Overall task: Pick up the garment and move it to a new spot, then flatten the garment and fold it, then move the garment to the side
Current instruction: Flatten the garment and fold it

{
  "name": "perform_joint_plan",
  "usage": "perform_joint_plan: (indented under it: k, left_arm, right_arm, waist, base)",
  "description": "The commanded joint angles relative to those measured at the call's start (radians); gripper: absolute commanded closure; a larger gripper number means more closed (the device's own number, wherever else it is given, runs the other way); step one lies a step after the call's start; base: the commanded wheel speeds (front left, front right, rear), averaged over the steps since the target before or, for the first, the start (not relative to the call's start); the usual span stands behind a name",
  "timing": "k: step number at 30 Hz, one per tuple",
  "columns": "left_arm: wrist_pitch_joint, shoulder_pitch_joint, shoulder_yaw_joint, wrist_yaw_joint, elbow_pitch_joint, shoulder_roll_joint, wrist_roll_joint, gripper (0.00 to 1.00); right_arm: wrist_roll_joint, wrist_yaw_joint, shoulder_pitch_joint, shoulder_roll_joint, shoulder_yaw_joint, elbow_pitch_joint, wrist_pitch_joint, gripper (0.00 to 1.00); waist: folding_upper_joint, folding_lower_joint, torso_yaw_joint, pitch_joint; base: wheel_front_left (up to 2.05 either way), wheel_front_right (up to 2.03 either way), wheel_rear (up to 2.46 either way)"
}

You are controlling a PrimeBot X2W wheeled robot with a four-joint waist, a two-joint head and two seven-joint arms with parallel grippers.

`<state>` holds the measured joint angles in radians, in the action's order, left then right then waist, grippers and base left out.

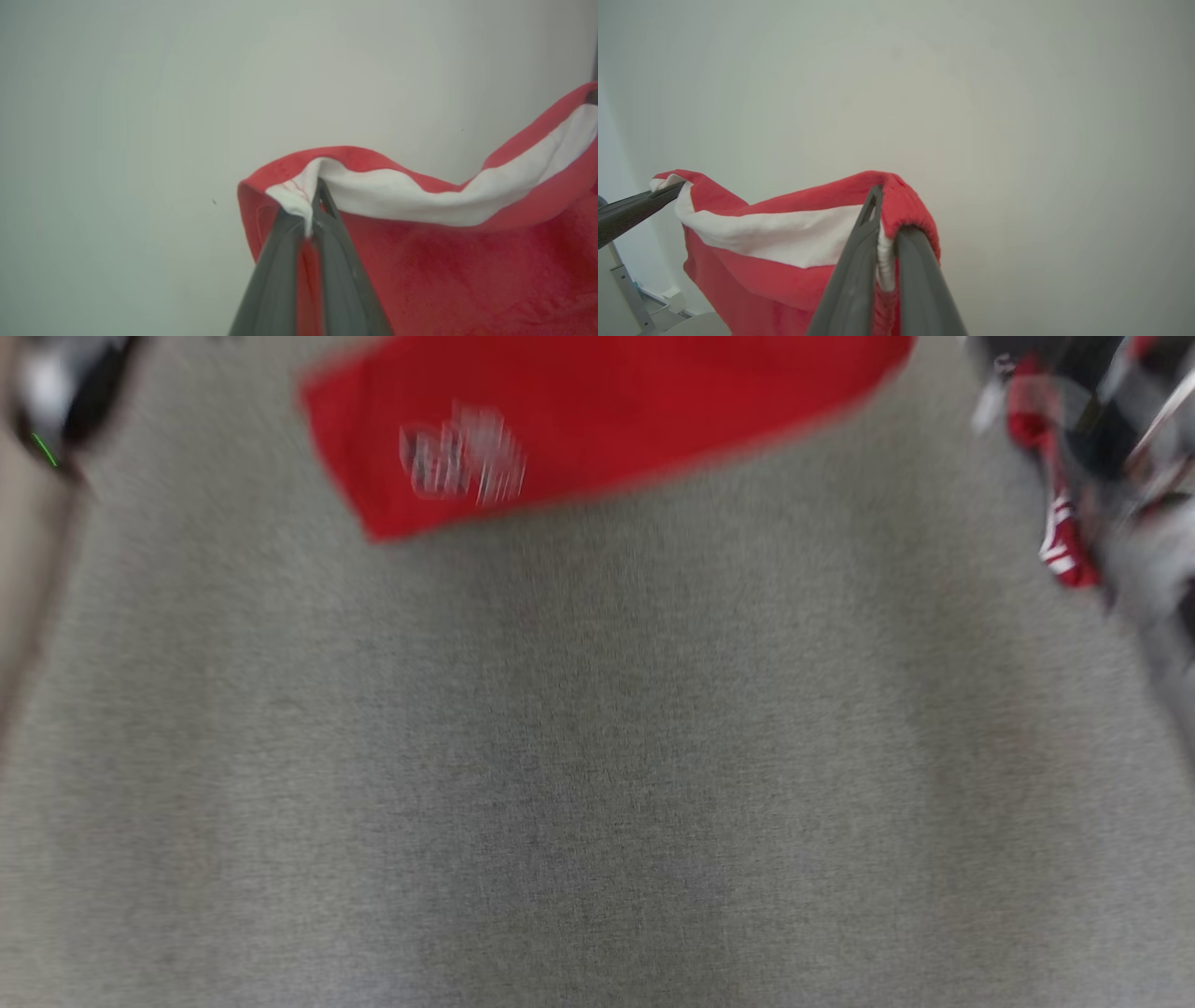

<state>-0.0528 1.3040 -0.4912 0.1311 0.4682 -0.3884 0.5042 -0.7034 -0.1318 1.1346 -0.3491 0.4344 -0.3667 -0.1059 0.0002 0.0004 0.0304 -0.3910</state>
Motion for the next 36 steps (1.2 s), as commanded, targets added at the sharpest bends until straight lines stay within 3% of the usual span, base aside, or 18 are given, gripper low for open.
perform_joint_plan:
  k: [1, 2, 7, 15, 23, 36]
  left_arm:
    - [0.007, 0.089, -0.014, -0.002, 0.029, -0.010, 0.013, 1.00]
    - [0.011, 0.204, -0.029, -0.002, 0.069, -0.011, 0.023, 1.00]
    - [0.021, 0.454, -0.070, -0.002, 0.182, -0.018, 0.038, 1.00]
    - [-0.001, 0.699, -0.137, -0.002, 0.367, -0.007, 0.090, 1.00]
    - [-0.026, 0.782, -0.225, -0.002, 0.472, -0.005, 0.118, 1.00]
    - [-0.064, 0.829, -0.323, -0.002, 0.542, -0.015, 0.188, 1.00]
  right_arm:
    - [-0.022, 0.003, 0.088, 0.012, -0.017, -0.020, 0.021, 1.00]
    - [-0.027, 0.003, 0.205, 0.020, -0.029, -0.062, 0.046, 1.00]
    - [-0.012, 0.003, 0.472, 0.045, -0.039, -0.191, 0.071, 1.00]
    - [-0.012, 0.003, 0.737, 0.076, -0.021, -0.382, 0.055, 1.00]
    - [-0.043, 0.003, 0.817, 0.097, 0.029, -0.507, 0.015, 1.00]
    - [-0.105, 0.003, 0.851, 0.093, 0.123, -0.579, -0.028, 1.00]
  waist:
    - [-0.0002, -0.0004, 0.017, -0.182]
    - [-0.0002, -0.0004, 0.027, -0.223]
    - [-0.0002, -0.0004, 0.052, -0.287]
    - [-0.0002, -0.0004, 0.065, -0.312]
    - [-0.0002, -0.0004, 0.071, -0.321]
    - [-0.0002, -0.0004, 0.072, -0.346]
  base:
    - [0.00, 0.00, 0.00]
    - [0.00, 0.00, 0.00]
    - [0.00, 0.00, 0.00]
    - [0.00, 0.00, 0.00]
    - [0.00, 0.00, 0.00]
    - [0.00, 0.00, 0.00]
